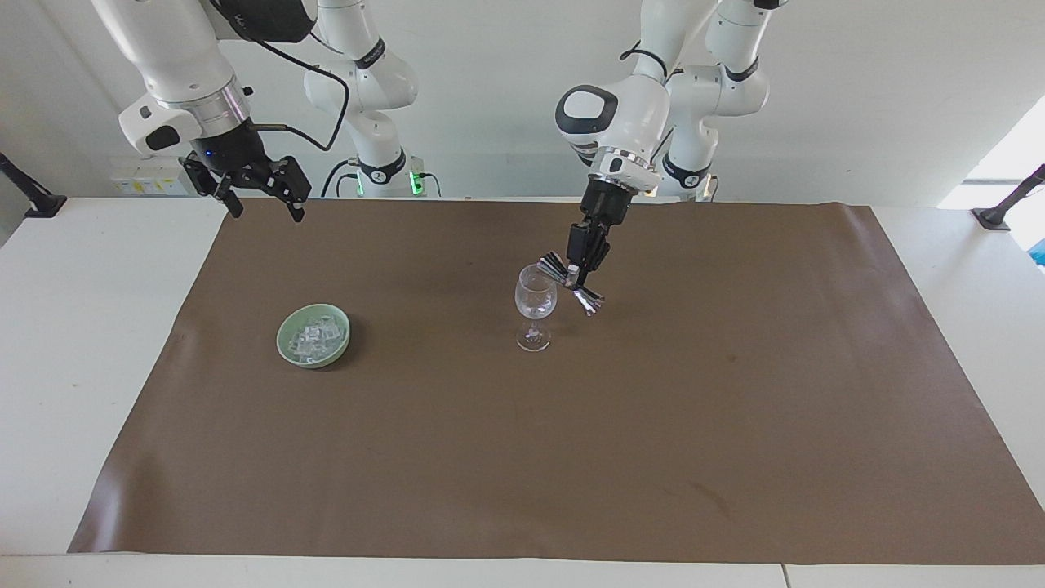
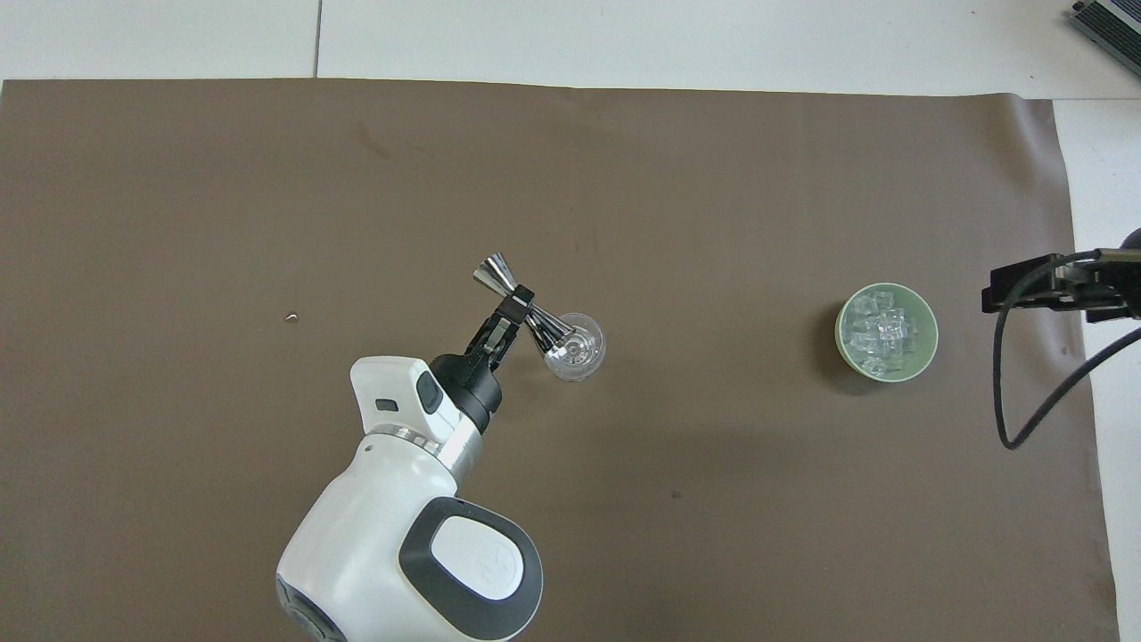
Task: Pour wine and add ice with both arms
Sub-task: 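Lift the jigger away with the left gripper while the right gripper reaches the cup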
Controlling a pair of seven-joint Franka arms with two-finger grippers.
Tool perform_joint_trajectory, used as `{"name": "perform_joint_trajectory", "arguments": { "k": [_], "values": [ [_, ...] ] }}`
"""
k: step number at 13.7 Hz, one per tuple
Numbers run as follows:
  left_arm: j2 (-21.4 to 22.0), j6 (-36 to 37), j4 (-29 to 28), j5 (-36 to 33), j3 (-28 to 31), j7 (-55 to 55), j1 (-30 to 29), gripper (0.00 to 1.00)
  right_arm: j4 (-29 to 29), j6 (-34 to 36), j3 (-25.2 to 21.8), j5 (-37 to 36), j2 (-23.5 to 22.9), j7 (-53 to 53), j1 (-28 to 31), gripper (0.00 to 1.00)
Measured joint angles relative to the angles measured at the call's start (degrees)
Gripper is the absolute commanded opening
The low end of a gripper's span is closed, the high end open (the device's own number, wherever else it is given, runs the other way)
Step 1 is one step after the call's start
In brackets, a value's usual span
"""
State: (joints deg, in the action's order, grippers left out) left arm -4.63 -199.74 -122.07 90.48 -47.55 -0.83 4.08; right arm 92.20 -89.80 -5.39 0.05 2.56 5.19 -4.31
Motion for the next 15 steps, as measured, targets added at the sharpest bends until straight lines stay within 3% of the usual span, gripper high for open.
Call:
{"name": "perform_joint_trajectory", "arguments": {
  "k": [8,11,15],
  "values": [
    [0.17,0.0,3.12,10.22,0.18,-1.65,-0.01,0.0,1.37,-2.22,-0.77,0.0,0.34,0.0,0.41,1.0],
    [0.21,0.16,3.57,10.38,1.04,-3.14,-0.04,0.0,8.18,-10.13,-0.24,0.04,2.47,0.0,-0.3,1.0],
    [0.22,3.5,4.35,10.94,4.9,-3.85,-0.14,0.0,15.05,-15.82,0.13,0.04,4.61,-3.72,-0.9,1.0]
  ]
}}
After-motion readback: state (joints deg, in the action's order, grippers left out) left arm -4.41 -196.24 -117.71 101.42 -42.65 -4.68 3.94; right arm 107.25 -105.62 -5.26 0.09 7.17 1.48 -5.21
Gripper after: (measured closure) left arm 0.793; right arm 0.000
